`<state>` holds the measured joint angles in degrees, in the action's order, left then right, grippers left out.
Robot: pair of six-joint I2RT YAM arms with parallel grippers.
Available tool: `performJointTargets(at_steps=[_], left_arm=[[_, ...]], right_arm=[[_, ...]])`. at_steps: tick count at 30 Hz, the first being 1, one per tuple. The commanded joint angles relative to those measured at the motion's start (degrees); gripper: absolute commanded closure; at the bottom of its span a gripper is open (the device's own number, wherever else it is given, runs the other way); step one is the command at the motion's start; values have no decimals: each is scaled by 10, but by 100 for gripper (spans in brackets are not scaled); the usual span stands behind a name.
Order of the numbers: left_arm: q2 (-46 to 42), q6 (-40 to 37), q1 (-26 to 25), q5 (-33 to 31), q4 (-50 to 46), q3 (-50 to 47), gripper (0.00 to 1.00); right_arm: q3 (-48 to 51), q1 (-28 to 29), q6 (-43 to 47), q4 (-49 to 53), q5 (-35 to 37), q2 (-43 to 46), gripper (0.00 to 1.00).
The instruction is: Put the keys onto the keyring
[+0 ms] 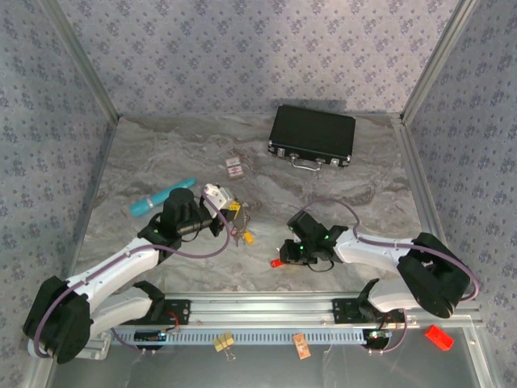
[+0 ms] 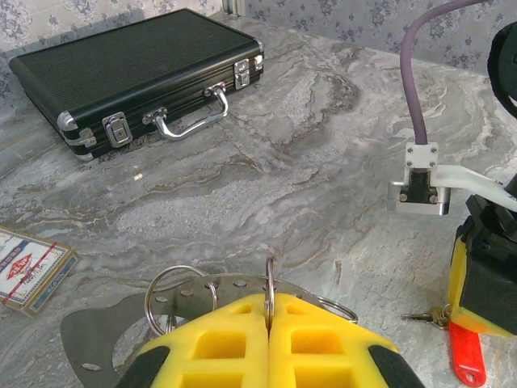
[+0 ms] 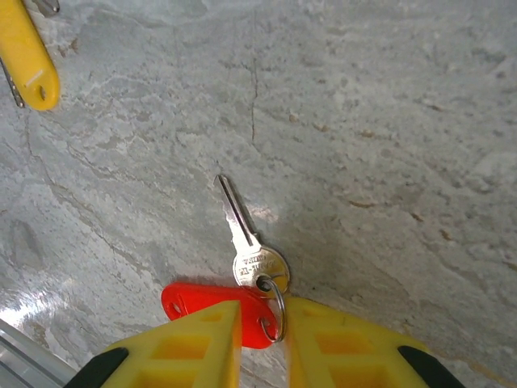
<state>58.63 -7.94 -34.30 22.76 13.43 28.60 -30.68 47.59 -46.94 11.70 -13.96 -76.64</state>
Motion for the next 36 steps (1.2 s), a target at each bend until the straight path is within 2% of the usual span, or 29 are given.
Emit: performJointTargets(at_steps=[1, 9, 17, 31, 36], left_arm=[[-2, -10, -5, 15, -2, 18, 100], [-2, -9, -5, 16, -3, 18, 100], [-1, -10, -5, 17, -4, 18, 100], [-1, -11, -5, 18, -5, 19, 100], [-3, -11, -5, 19, -7, 19, 100]], right_arm=[[-12, -2, 3, -1, -5, -8, 80], [-13, -4, 3, 10, 3, -7, 86], [-19, -4, 5, 24, 18, -6, 80], [-22, -3, 5, 21, 18, -16, 90], [-27, -3, 9, 24, 18, -14, 100]])
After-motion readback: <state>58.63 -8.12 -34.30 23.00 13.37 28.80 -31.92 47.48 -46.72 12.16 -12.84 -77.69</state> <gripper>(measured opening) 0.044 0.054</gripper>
